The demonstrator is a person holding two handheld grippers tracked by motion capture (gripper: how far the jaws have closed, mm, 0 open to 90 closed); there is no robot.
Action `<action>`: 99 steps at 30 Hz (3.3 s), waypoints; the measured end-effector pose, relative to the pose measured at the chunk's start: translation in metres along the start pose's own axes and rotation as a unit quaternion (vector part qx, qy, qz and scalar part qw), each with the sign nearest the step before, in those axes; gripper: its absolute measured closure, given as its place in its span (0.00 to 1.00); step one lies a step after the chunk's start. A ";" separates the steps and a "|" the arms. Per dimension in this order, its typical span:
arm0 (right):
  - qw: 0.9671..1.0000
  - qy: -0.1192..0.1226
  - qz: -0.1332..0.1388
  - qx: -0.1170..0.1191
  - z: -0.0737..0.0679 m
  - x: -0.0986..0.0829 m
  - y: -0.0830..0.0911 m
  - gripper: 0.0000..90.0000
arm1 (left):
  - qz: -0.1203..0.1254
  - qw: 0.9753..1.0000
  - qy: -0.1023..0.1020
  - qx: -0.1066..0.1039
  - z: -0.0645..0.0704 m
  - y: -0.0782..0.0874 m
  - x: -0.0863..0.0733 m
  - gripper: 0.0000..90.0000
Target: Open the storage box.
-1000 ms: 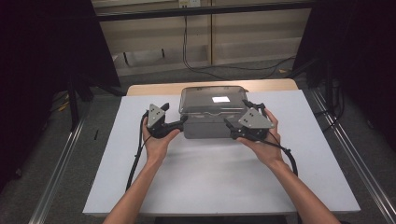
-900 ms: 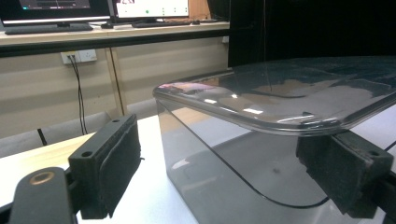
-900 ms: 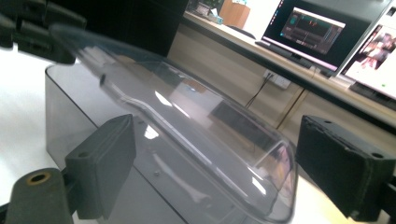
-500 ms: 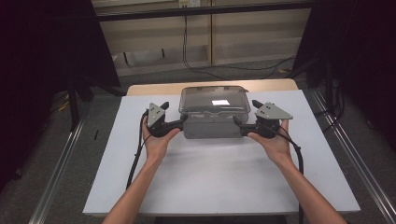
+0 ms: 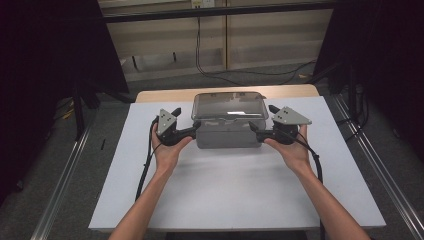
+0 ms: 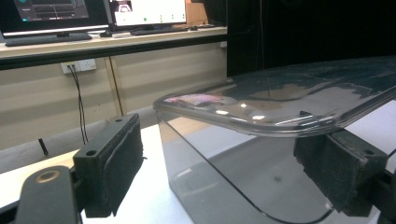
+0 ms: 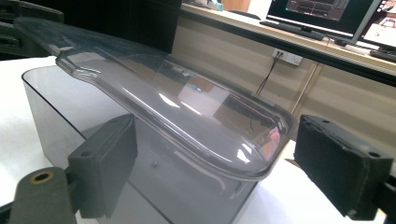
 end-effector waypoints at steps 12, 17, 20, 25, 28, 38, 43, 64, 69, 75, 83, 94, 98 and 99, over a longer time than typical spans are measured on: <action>1.000 0.007 0.007 -0.004 0.004 0.001 -0.003 0.29 | 0.001 1.000 -0.006 -0.004 -0.001 -0.001 0.006 0.21; 1.000 0.004 0.013 -0.007 0.007 0.001 -0.004 0.31 | 0.006 1.000 -0.004 -0.004 -0.001 -0.002 0.009 0.22; 1.000 0.002 0.012 -0.005 0.008 0.002 -0.006 0.32 | 0.006 1.000 -0.007 -0.006 -0.001 -0.003 0.010 0.24; 1.000 0.006 0.015 -0.004 0.009 0.008 -0.008 0.33 | 0.011 1.000 -0.005 -0.007 -0.002 -0.003 0.013 0.26; 1.000 0.007 0.017 -0.005 0.009 0.009 -0.010 0.33 | 0.010 1.000 -0.011 -0.007 -0.003 -0.003 0.016 0.29; 1.000 0.002 0.030 0.001 0.012 0.018 -0.013 0.37 | 0.019 1.000 -0.017 -0.013 -0.005 -0.006 0.023 0.36; 0.999 0.004 0.033 0.004 0.012 0.019 -0.014 0.40 | 0.023 0.999 -0.022 -0.019 -0.006 -0.008 0.025 0.41; 0.999 -0.007 0.049 0.011 0.022 0.027 -0.016 0.48 | 0.023 0.998 -0.039 -0.036 -0.007 -0.016 0.037 0.55; 0.999 -0.007 0.052 0.013 0.023 0.028 -0.017 0.48 | 0.023 0.998 -0.043 -0.036 -0.007 -0.017 0.038 0.56; 0.998 -0.008 0.054 0.015 0.024 0.029 -0.018 0.49 | 0.026 0.998 -0.044 -0.036 -0.008 -0.019 0.039 0.58; 0.998 -0.011 0.057 0.012 0.028 0.029 -0.021 0.50 | 0.023 0.998 -0.050 -0.036 -0.011 -0.020 0.041 0.60; 0.998 -0.017 0.054 0.009 0.035 0.031 -0.024 0.50 | 0.022 0.999 -0.029 -0.038 -0.014 -0.024 0.045 0.60; 0.998 -0.017 0.056 0.012 0.034 0.034 -0.027 0.50 | 0.015 0.998 -0.040 -0.036 -0.015 -0.026 0.045 0.62; 0.998 -0.019 0.056 0.010 0.034 0.034 -0.028 0.50 | 0.016 0.998 -0.040 -0.035 -0.016 -0.027 0.045 0.62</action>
Point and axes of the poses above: each handheld gripper's, and its own axes: y roughly backward along the jaws, x roughly out of its top, z roughly to its right, the point moved 1 cm from there along -y, roughly forward along the jaws, and after that the axes turned 7 degrees about -z, right-handed, at the moved point
